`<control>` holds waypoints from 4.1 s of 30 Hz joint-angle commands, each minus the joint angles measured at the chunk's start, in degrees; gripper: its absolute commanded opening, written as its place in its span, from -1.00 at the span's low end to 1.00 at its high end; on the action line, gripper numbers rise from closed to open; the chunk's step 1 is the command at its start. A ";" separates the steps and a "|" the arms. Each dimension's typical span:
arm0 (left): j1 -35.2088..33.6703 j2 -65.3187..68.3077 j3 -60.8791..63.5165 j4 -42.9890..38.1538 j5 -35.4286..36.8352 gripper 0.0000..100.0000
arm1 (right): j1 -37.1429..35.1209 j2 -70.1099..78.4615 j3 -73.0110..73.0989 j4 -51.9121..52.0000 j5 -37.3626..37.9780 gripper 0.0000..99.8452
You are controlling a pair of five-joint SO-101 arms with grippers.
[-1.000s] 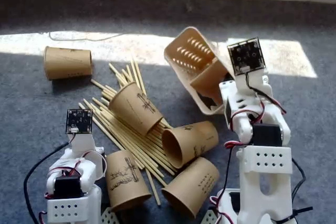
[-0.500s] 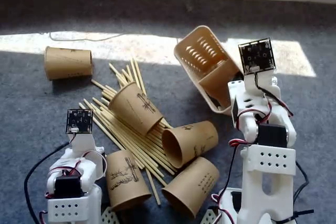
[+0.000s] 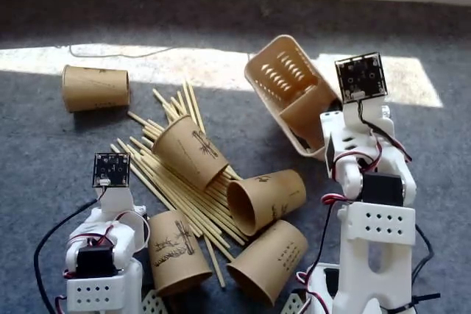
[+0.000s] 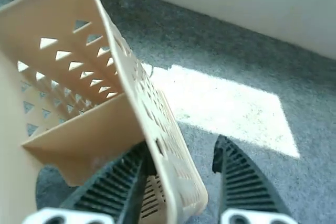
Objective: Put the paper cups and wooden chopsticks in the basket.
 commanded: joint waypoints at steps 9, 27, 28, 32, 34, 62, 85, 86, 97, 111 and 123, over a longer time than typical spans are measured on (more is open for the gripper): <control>-0.13 -0.57 1.10 0.18 -0.44 -0.99 | 0.66 -1.27 -8.22 -0.13 -0.70 -0.65; -0.13 -0.57 1.10 0.18 -0.44 -0.99 | 4.97 -1.27 -3.30 0.13 -6.59 -0.56; -0.13 -0.57 1.10 0.18 -0.44 -0.99 | 4.97 -1.45 -3.30 0.13 -6.59 -0.56; -0.13 -0.57 1.10 0.18 -0.44 -0.99 | 4.62 -1.45 -3.74 3.03 -6.59 -0.56; -0.13 -0.57 1.10 0.18 -0.44 -0.99 | 4.26 -1.36 -4.09 4.18 -6.59 -0.56; -0.13 -0.57 1.10 0.18 -0.44 -0.99 | -0.57 26.33 -43.74 30.37 -6.33 -0.56; -0.13 -0.57 1.10 0.18 -0.44 -0.99 | -8.84 41.63 -44.35 30.20 16.97 -0.99; -0.13 -0.57 1.10 0.18 -0.44 -0.99 | -9.71 41.27 -44.35 30.20 18.46 -0.99; -0.13 -0.57 1.10 0.18 -0.44 -0.99 | -12.97 40.66 -44.44 29.85 25.67 -0.99; -0.13 -0.57 1.10 0.18 -0.44 -0.99 | -21.32 40.40 -44.35 30.73 25.85 -0.99; -0.13 -0.57 1.10 0.18 -0.44 -0.99 | -27.03 39.78 -44.53 39.16 32.62 -0.99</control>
